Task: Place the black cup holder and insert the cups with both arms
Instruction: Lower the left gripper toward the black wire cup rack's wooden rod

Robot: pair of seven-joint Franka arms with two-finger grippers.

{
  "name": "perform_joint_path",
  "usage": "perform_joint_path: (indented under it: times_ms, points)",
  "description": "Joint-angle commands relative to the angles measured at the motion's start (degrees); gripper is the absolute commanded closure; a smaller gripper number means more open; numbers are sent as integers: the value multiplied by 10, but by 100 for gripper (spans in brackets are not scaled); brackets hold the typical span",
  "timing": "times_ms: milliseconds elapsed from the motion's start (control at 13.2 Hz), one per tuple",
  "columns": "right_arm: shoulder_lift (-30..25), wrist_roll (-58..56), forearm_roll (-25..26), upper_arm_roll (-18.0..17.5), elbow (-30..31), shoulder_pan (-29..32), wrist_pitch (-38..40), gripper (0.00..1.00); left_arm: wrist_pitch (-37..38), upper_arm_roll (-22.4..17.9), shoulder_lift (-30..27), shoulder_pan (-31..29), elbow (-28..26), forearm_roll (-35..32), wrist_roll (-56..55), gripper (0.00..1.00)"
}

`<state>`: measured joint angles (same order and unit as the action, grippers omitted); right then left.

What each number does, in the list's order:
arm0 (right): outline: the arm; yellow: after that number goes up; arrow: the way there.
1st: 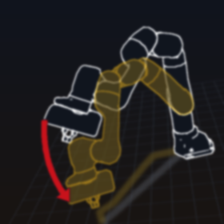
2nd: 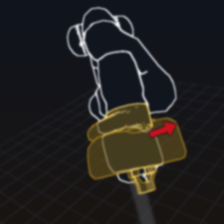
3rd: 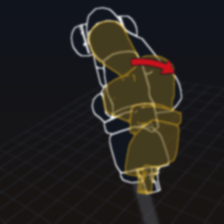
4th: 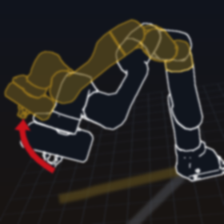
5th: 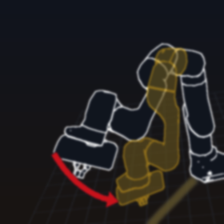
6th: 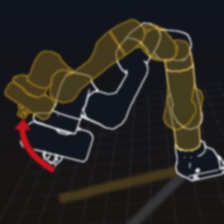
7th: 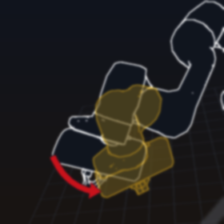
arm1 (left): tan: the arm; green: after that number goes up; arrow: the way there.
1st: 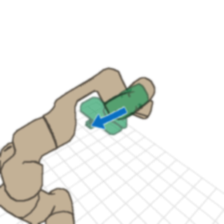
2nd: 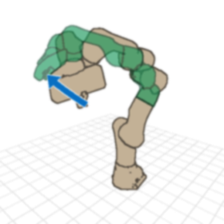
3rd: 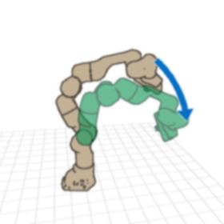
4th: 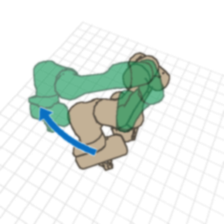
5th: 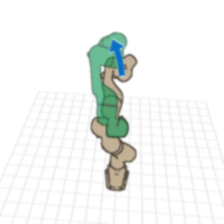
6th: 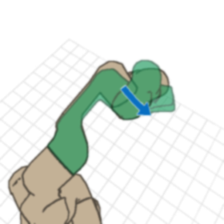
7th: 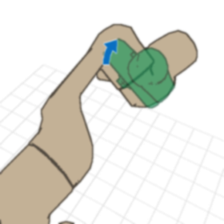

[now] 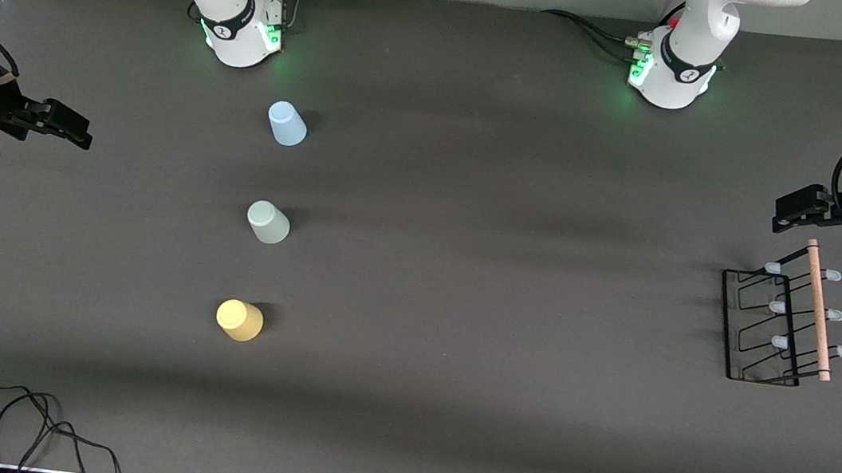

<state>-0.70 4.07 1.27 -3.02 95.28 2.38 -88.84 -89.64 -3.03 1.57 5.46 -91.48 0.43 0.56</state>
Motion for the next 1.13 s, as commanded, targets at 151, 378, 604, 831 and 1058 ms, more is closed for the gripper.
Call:
perform_joint_path:
  times_ms: [151,378,604,831,1058]
  points:
    - [2,-6,0,3,-5,-2,0,0,12,-8,-9,10,2,-9,-17,0]
    - [3,-6,1,4,-7,-1,1,0,15,-8,-9,10,2,-9,-17,0]
    - [3,-6,1,4,-6,-1,2,0,13,-9,-10,7,-6,-10,-5,0]
    - [3,-10,1,7,-6,3,2,0,-3,-12,-9,-2,-26,-45,20,0]
    - [3,-10,0,13,-7,1,3,0,-43,-15,-10,-82,-62,-43,113,0]
